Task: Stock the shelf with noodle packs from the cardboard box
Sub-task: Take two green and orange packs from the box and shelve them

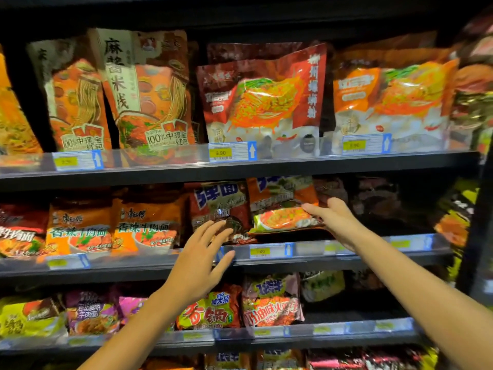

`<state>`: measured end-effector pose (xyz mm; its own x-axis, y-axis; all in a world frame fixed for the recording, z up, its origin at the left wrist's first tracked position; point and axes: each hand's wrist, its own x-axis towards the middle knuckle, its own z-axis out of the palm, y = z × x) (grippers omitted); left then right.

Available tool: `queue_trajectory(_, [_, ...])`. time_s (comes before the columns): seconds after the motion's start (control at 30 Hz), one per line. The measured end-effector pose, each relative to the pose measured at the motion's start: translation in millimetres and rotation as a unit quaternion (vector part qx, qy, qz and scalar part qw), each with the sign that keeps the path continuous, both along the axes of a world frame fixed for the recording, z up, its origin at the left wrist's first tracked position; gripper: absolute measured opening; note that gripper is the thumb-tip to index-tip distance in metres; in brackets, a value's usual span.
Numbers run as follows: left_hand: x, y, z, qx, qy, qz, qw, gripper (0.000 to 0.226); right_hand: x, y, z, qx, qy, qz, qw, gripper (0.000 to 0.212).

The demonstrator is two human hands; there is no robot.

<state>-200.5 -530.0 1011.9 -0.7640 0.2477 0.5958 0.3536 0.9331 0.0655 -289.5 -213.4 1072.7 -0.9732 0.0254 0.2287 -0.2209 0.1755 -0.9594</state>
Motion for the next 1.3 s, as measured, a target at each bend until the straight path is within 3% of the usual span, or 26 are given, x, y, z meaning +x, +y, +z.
queue_trajectory(0.1, [8,0,-1,0.008,-0.018,-0.013,1.000,0.060,-21,-12,0,0.021,-0.054,-0.012,0.998,0.035])
queue_trajectory(0.23, [25,0,-1,0.015,-0.017,-0.039,0.999,0.053,-33,-21,-4,0.143,-0.112,-0.032,0.983,0.043])
queue_trajectory(0.37, [36,-1,-1,0.016,-0.013,-0.047,0.999,0.053,-31,-35,0,0.374,-0.099,-0.013,0.922,0.038])
queue_trajectory(0.5, [39,-1,0,0.017,-0.013,-0.045,0.999,0.052,-18,-41,12,0.454,-0.074,-0.027,0.887,0.054])
queue_trajectory(0.67, [41,1,-4,0.018,-0.029,-0.042,0.999,0.054,-10,-27,11,0.425,-0.035,-0.066,0.902,0.064])
queue_trajectory(0.77, [44,7,-8,0.017,-0.037,-0.048,0.998,0.052,13,-11,7,0.394,0.017,-0.081,0.915,0.055])
queue_trajectory(0.87, [48,19,-11,0.003,-0.034,-0.075,0.997,0.051,50,10,-5,0.365,0.102,-0.084,0.921,0.070])
queue_trajectory(1.0, [59,43,-18,-0.027,-0.029,-0.137,0.990,0.053,115,35,-32,0.347,0.187,-0.105,0.913,0.055])
queue_trajectory(1.3, [94,103,-73,-0.076,-0.076,-0.270,0.957,0.054,265,85,-124,0.444,0.125,-0.153,0.874,0.052])
